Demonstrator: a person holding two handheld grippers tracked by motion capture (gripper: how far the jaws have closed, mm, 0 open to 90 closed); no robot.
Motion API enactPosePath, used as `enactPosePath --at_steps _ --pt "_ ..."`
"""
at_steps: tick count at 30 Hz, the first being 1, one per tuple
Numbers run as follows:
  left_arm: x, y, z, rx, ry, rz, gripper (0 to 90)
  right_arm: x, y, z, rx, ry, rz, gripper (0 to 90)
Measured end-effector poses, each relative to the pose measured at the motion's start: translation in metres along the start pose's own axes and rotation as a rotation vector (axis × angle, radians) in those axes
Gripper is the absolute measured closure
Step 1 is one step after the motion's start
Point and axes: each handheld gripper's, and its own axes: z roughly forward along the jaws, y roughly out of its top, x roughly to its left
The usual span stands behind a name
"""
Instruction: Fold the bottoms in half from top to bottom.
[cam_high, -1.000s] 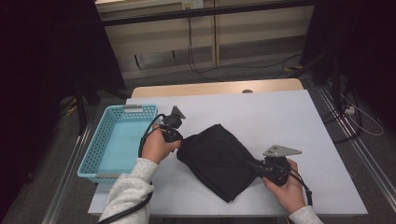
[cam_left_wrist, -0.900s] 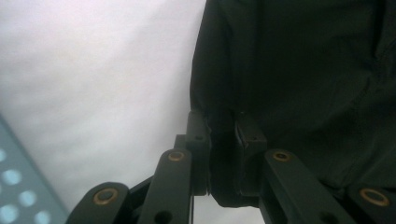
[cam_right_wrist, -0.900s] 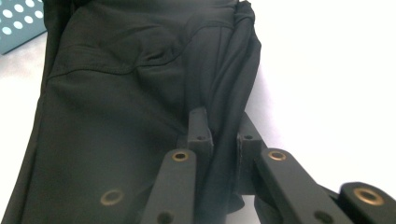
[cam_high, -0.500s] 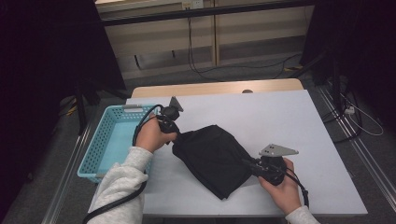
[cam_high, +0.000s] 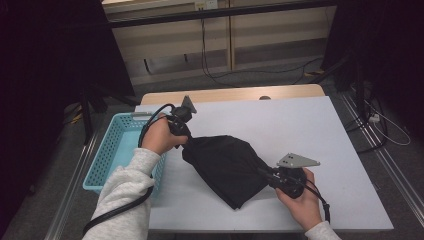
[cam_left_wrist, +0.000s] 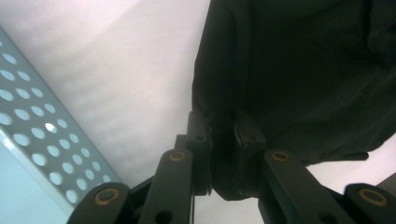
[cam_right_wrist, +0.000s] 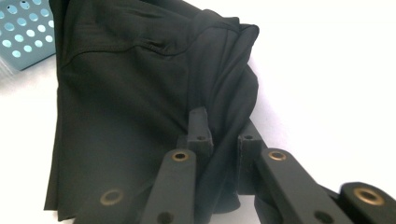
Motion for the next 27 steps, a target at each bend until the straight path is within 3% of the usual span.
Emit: enactPosePath --at_steps 17,27 --pt "0.007 -0.001 -0.025 0.02 0.025 0.01 79.6 0.014 0.012 0.007 -0.035 0.016 -0.012 81.6" --pt "0.016 0.0 -0.037 0.043 0.027 -0.009 79.6 0.02 0.018 0.013 -0.06 0.035 0.001 81.5"
